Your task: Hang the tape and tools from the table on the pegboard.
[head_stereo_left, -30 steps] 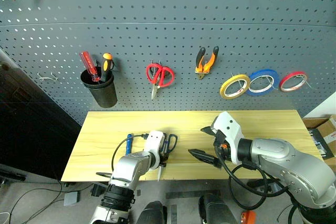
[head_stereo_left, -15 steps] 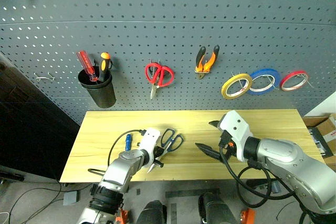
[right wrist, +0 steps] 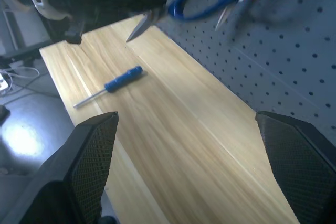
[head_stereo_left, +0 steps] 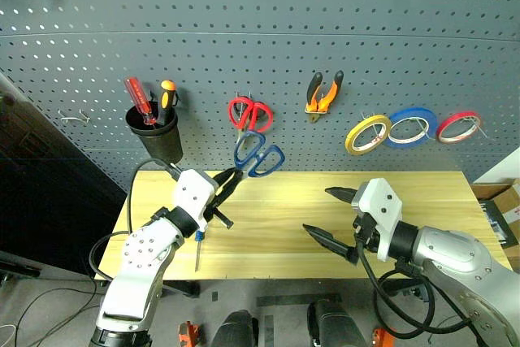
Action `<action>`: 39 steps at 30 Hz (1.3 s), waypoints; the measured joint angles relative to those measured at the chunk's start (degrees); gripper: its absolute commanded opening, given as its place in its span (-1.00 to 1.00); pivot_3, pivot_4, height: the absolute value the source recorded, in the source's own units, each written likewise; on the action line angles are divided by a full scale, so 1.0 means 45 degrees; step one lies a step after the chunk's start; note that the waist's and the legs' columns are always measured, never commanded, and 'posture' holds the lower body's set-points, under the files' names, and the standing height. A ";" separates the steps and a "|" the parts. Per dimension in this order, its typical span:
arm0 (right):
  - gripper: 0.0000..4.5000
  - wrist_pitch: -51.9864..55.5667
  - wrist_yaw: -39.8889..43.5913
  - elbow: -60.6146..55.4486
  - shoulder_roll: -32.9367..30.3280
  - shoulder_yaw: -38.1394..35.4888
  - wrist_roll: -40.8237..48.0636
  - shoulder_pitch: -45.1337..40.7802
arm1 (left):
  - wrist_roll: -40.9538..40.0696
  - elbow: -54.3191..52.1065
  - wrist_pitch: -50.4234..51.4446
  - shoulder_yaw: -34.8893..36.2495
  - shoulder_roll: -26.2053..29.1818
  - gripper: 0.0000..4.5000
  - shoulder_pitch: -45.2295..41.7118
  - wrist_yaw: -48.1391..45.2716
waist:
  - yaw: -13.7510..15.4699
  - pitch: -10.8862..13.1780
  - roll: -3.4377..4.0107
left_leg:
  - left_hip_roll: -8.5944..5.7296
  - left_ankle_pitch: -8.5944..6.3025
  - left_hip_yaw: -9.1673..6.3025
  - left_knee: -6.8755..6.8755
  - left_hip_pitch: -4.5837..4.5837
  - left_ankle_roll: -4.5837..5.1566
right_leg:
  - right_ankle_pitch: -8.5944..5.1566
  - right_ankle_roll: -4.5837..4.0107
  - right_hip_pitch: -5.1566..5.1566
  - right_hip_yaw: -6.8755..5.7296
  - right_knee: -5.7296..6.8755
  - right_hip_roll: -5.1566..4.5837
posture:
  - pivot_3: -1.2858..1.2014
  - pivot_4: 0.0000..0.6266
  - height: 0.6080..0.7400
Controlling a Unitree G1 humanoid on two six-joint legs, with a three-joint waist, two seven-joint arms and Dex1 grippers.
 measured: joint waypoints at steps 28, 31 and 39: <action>1.00 -0.0042 -0.1326 0.0165 0.0910 -0.0693 0.1132 -0.3345 | -0.0436 0.2842 0.1707 -0.0116 -0.0668 0.29 -0.2742 0.0314 | -0.0026 -0.0011 -0.0004 | 0.0002 0.0001 0.0001 0.0015 0.0002 -0.0002 | 0.0005 0.0006 -0.0002 0.0002 0.0012 0.0016 | -0.02 -0.48 1.00; 1.00 0.0087 -0.1335 0.0171 0.0903 -0.0636 0.1346 -0.3259 | -0.0350 0.2217 0.2933 -0.0083 -0.0405 0.54 -0.1787 0.0690 | -0.0073 -0.0012 -0.0001 | 0.0002 -0.0001 0.0009 0.0001 0.0009 0.0001 | 0.0005 0.0006 -0.0009 0.0022 0.0012 0.0019 | 0.00 -0.47 1.00; 1.00 0.0618 -0.1493 0.0557 0.1055 0.0099 0.1606 -0.3327 | 0.0099 0.2487 0.8015 0.0670 0.0715 0.54 0.0143 0.2061 | 0.0082 -0.0013 -0.0002 | -0.0003 -0.0027 -0.0054 0.0026 0.0029 0.0050 | 0.0005 0.0003 0.0018 0.0002 0.0034 0.0043 | 0.02 -0.47 1.00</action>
